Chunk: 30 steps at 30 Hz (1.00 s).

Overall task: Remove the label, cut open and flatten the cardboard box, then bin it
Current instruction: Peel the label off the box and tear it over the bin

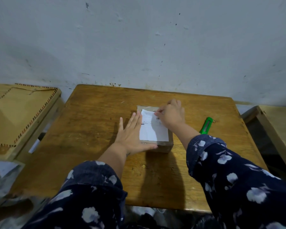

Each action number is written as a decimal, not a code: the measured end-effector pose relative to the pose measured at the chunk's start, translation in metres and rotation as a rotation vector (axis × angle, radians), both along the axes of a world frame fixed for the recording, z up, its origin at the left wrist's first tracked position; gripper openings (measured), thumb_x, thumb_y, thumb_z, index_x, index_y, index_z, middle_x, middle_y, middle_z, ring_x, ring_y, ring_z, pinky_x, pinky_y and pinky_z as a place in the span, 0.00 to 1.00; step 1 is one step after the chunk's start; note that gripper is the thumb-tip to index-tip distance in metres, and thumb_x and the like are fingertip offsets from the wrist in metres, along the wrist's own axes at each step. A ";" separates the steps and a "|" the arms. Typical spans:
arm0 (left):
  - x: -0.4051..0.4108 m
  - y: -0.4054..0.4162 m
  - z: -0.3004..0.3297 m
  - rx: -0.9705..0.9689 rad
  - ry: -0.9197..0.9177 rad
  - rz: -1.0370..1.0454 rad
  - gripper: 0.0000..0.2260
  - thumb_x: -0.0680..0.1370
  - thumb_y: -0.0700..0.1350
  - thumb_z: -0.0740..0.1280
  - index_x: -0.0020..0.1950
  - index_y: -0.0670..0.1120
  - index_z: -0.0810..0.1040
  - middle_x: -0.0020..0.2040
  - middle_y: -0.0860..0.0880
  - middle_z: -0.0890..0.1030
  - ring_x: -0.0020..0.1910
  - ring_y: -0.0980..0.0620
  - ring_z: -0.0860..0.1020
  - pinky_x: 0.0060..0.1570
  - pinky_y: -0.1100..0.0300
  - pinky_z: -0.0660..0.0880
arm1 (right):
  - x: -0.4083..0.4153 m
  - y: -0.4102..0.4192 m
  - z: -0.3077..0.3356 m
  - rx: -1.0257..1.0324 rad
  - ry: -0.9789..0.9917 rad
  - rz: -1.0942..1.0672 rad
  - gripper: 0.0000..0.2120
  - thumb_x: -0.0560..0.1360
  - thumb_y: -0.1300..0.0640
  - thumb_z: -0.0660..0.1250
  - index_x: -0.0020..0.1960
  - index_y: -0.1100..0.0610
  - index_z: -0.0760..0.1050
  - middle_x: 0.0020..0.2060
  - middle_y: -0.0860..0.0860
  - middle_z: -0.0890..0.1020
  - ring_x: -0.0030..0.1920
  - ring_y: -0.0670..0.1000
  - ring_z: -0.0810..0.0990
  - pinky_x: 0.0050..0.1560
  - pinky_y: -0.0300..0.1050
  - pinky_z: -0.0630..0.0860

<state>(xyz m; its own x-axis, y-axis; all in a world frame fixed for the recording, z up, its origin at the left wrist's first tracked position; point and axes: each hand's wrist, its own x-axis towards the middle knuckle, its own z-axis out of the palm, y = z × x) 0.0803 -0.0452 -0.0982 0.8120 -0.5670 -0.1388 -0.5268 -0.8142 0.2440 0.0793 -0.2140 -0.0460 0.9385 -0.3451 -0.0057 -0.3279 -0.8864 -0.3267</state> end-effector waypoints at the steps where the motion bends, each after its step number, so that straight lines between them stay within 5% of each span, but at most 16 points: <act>1: 0.000 0.000 -0.001 -0.019 0.013 0.000 0.58 0.62 0.79 0.57 0.77 0.46 0.35 0.78 0.50 0.36 0.76 0.53 0.34 0.71 0.38 0.32 | 0.000 0.001 0.002 -0.019 0.012 0.027 0.12 0.76 0.46 0.63 0.53 0.48 0.82 0.57 0.50 0.77 0.62 0.54 0.67 0.61 0.52 0.62; 5: -0.003 0.000 0.000 -0.062 0.056 0.016 0.59 0.62 0.77 0.61 0.77 0.47 0.34 0.78 0.51 0.35 0.75 0.53 0.33 0.70 0.40 0.28 | -0.003 0.003 0.018 0.023 0.073 0.017 0.14 0.78 0.51 0.58 0.46 0.51 0.82 0.40 0.48 0.82 0.50 0.52 0.75 0.59 0.50 0.63; 9: -0.001 -0.001 0.000 -0.057 0.060 0.019 0.60 0.61 0.79 0.59 0.77 0.48 0.34 0.78 0.52 0.35 0.75 0.54 0.33 0.69 0.40 0.28 | -0.007 -0.002 0.031 0.177 0.119 -0.063 0.13 0.76 0.55 0.60 0.51 0.56 0.83 0.50 0.52 0.84 0.52 0.55 0.78 0.51 0.47 0.62; 15: -0.001 0.000 0.001 -0.074 0.048 -0.004 0.58 0.61 0.79 0.59 0.77 0.51 0.34 0.78 0.53 0.36 0.76 0.53 0.34 0.69 0.39 0.28 | -0.015 -0.011 0.045 0.338 0.116 -0.073 0.12 0.76 0.54 0.64 0.48 0.59 0.83 0.49 0.52 0.84 0.50 0.55 0.79 0.59 0.53 0.74; 19: 0.001 0.000 0.002 -0.038 0.036 -0.008 0.59 0.60 0.80 0.58 0.77 0.48 0.36 0.78 0.52 0.36 0.76 0.53 0.34 0.69 0.40 0.28 | -0.023 -0.009 0.048 0.444 0.052 -0.105 0.12 0.77 0.57 0.65 0.49 0.65 0.82 0.36 0.49 0.82 0.38 0.53 0.75 0.36 0.42 0.71; 23: 0.000 0.000 0.000 -0.028 0.035 -0.016 0.59 0.60 0.80 0.57 0.77 0.48 0.36 0.78 0.51 0.37 0.76 0.54 0.35 0.72 0.40 0.32 | -0.026 -0.007 0.049 0.530 0.006 -0.175 0.08 0.77 0.57 0.65 0.41 0.58 0.79 0.34 0.49 0.78 0.34 0.50 0.73 0.32 0.40 0.69; 30: -0.003 -0.001 0.008 0.022 0.040 -0.015 0.57 0.63 0.79 0.57 0.77 0.45 0.37 0.78 0.50 0.37 0.76 0.53 0.36 0.73 0.40 0.34 | -0.034 -0.021 0.051 0.728 -0.086 -0.419 0.13 0.76 0.62 0.64 0.54 0.71 0.78 0.53 0.63 0.81 0.57 0.58 0.78 0.52 0.57 0.77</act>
